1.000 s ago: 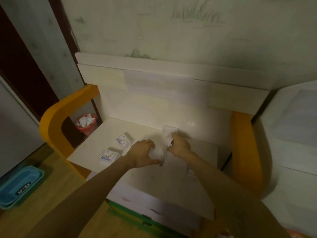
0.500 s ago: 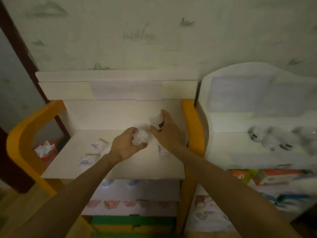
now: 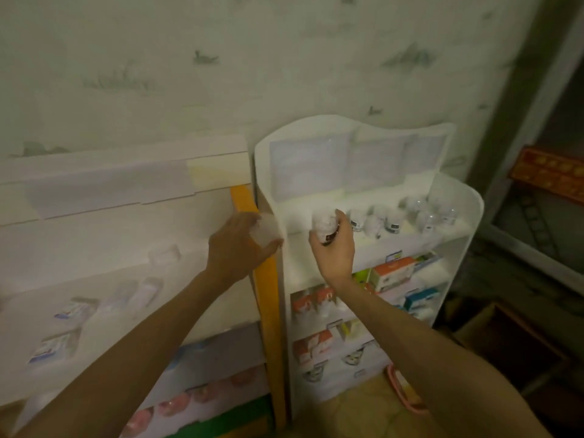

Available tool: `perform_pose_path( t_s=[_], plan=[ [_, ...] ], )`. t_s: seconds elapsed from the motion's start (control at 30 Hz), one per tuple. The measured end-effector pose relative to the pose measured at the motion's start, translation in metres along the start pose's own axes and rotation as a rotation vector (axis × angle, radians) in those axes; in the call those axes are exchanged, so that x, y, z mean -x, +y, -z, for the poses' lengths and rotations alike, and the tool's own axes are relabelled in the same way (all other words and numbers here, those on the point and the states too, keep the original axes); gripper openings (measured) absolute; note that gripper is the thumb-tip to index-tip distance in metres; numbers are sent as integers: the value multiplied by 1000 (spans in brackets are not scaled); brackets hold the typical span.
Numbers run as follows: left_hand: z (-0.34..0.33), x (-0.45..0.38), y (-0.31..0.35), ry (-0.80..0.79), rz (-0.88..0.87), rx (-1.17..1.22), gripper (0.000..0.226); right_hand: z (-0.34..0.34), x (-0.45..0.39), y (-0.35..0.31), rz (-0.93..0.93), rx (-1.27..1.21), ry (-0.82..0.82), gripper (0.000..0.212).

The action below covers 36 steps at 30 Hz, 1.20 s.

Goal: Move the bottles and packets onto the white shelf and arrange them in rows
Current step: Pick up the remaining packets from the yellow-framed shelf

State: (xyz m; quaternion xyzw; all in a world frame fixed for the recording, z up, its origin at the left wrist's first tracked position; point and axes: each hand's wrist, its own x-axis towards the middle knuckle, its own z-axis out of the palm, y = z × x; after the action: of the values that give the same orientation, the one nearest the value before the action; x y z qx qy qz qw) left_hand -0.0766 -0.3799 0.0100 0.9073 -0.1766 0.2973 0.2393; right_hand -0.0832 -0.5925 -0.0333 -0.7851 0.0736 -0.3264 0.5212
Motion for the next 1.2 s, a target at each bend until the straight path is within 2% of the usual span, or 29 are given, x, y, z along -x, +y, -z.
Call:
perform_pose_path(
  t_s=[0.13,0.23,0.33,0.47,0.53,0.67,0.87,1.1,1.2],
  plan=[
    [-39,-16,37,-98,-122,-53,68,35,-21,39,-48,127,12,72],
    [-75,-29,62,-245,-60,-61,71,54,-44,67,-38,246,-34,77],
    [-114,-46,81,-421,-26,-117,73,72,-80,98,4,330,-79,73],
    [-170,-68,103,-695,-128,-232,74,92,-125,149,-83,298,-134,59],
    [-201,-80,114,-768,-189,-303,72,99,-142,174,-170,235,-110,61],
    [-265,-107,137,-791,-137,-286,65,109,-180,220,-278,262,-137,64],
    [-341,-134,146,-799,-8,-264,69,112,-230,276,-294,281,-268,60],
    [-385,-150,151,-754,197,-239,78,110,-252,317,-259,312,-435,75],
    [-394,-151,154,-730,242,-163,85,108,-249,320,-210,309,-413,80]
  ],
)
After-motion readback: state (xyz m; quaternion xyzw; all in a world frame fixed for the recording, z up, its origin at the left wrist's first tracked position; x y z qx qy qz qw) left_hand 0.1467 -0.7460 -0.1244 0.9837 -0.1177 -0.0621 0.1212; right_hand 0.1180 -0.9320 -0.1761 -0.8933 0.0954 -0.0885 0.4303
